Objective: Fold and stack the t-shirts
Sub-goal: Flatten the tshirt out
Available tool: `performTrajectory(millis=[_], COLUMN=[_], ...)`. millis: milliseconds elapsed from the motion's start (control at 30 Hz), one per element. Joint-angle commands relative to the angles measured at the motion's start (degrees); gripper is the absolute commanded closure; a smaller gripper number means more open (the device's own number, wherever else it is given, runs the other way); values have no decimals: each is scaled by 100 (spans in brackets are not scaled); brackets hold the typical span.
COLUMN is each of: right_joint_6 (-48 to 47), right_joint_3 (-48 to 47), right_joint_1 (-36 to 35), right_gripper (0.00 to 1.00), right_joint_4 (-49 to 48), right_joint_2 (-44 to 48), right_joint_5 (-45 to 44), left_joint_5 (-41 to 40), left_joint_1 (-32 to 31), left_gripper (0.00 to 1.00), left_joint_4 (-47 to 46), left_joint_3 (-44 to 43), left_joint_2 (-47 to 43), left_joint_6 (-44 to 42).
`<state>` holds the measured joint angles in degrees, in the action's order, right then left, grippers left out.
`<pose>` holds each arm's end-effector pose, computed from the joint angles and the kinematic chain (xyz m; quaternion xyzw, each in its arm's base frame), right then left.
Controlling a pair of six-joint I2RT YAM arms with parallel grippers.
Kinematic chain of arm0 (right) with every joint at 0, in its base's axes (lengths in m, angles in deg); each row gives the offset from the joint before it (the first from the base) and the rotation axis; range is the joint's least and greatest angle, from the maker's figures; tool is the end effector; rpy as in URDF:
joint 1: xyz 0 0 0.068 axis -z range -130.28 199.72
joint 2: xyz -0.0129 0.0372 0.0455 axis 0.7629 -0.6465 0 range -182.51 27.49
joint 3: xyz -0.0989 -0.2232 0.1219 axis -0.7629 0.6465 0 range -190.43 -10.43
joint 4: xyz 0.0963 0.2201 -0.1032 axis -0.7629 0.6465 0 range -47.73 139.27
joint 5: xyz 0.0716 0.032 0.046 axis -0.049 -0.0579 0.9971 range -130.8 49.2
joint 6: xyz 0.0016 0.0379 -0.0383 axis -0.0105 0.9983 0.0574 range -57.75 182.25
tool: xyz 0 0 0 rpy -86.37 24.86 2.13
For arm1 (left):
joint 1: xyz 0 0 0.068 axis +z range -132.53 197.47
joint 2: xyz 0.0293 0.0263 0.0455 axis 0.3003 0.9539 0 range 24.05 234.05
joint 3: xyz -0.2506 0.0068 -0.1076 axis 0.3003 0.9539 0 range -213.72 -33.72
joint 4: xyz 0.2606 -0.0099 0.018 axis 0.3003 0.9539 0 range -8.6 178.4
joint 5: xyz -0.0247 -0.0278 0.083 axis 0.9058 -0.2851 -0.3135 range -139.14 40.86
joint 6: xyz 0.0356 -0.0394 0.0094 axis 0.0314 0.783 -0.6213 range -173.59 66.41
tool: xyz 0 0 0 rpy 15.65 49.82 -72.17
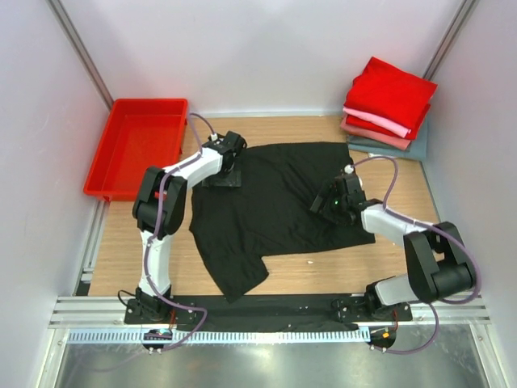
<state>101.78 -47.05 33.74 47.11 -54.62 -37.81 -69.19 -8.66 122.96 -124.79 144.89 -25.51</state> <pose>0.2575 0.0756 0.1581 0.1832 0.9224 0.1796 0.2887 0.3933 -0.1794 0.1688 -0.0447 0.9711 0.0801 0.2205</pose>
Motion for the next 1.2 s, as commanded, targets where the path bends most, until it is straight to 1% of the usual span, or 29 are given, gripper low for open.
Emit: performTrajectory(millis=[0, 33, 100, 133, 167, 200, 267, 333, 367, 400, 433, 533, 600, 633, 667, 700, 733, 767, 800, 833, 867, 900, 933, 967, 1000, 1033, 1067, 1133, 1167], right_joint_6=[705, 792, 959, 995, 1039, 1057, 996, 846, 785, 567, 443, -39, -295, -575, -691, -805, -1085, -1218, -1385, -1560, -1902, -2035, -2150, -2273, -2361, -2406, -2449, -2432, -2415], right_joint_3=[428, 454, 533, 551, 533, 490, 219, -28, -316, -450, -590, -1346, -2048, -2555, -2822, -3111, -3401, -4066, -4464, -4911, -5830, -6317, -7314, -7811, -8382, -8988, -10160, -11143, -11469], right_joint_1=[-334, -413, -510, -545, -607, -625, -660, -677, -695, -765, -783, -1020, -1239, -1466, -1547, -1609, -1679, -1723, -1767, -1828, -1959, -2004, -2057, -2110, -2145, -2180, -2198, -2259, -2268], right_gripper=[20, 20, 19, 18, 17, 14, 13, 13, 13, 13, 13, 13, 12, 12, 12, 13, 14, 16, 21, 24, 27, 36, 40, 42, 44, 44, 44, 44, 44], right_joint_4=[1552, 1685, 1940, 2168, 2266, 2397, 2837, 3144, 3207, 3207, 3146, 3085, 3006, 2909, 2882, 2839, 2716, 2680, 2689, 2793, 2838, 2934, 3152, 3242, 3634, 3855, 4032, 4331, 4254], right_joint_2=[446, 676, 1107, 1553, 1749, 1951, 2382, 2558, 2655, 2673, 2647, 2183, 1568, 1027, 1021, 438, 49, -302, -1115, -1506, -1884, -2332, -3093, -3527, -3932, -4771, -5162, -6057, -6176], right_joint_5=[-95, -140, -184, -210, -228, -272, -561, -799, -886, -939, -975, -1080, -1168, -1221, -1212, -1169, -994, -897, -809, -704, -503, -396, -160, 42, 18, 1, 0, 53, 114], left_joint_5=[-78, -95, -78, -60, -34, -60, -156, -350, -367, -411, -438, -534, -570, -683, -736, -737, -615, -518, -395, -359, -298, -193, -131, -148, -209, -288, -367, -674, -736], left_joint_1=[-6, -24, -41, -50, -76, -172, -296, -472, -489, -498, -498, -490, -490, -490, -490, -490, -490, -490, -490, -490, -490, -490, -490, -490, -490, -490, -490, -490, -490], left_gripper=[22, 22, 22, 22, 23, 23, 23, 22, 22, 22, 21, 18, 17, 17, 18, 18, 19, 19, 19, 18, 17, 16, 14, 14, 14, 14, 14, 15, 14], left_joint_4=[309, 300, 361, 431, 449, 510, 870, 1099, 1404, 1555, 1800, 1908, 1926, 2013, 2066, 2075, 1980, 1848, 1682, 1306, 1137, 1004, 890, 889, 906, 950, 968, 1012, 986], left_joint_3=[185, 464, 703, 826, 1097, 1187, 1258, 1162, 1066, 821, 706, 423, 370, 414, 467, 563, 920, 1133, 1440, 1721, 2281, 2495, 2671, 2917, 2997, 3094, 3165, 3393, 3481], left_joint_2=[-42, -243, -481, -613, -927, -1069, -1542, -1895, -2054, -2421, -2590, -3398, -3715, -4038, -4216, -4444, -4933, -5286, -5612, -5928, -6593, -6852, -7124, -7466, -7626, -7758, -8003, -8233, -8347], left_joint_6=[13, 22, 66, 154, 180, 224, 356, 357, 339, 313, 269, 6, -179, -110, -109, 4, 40, 58, 58, 66, 66, 32, -90, -109, -109, -74, -39, 110, 171])
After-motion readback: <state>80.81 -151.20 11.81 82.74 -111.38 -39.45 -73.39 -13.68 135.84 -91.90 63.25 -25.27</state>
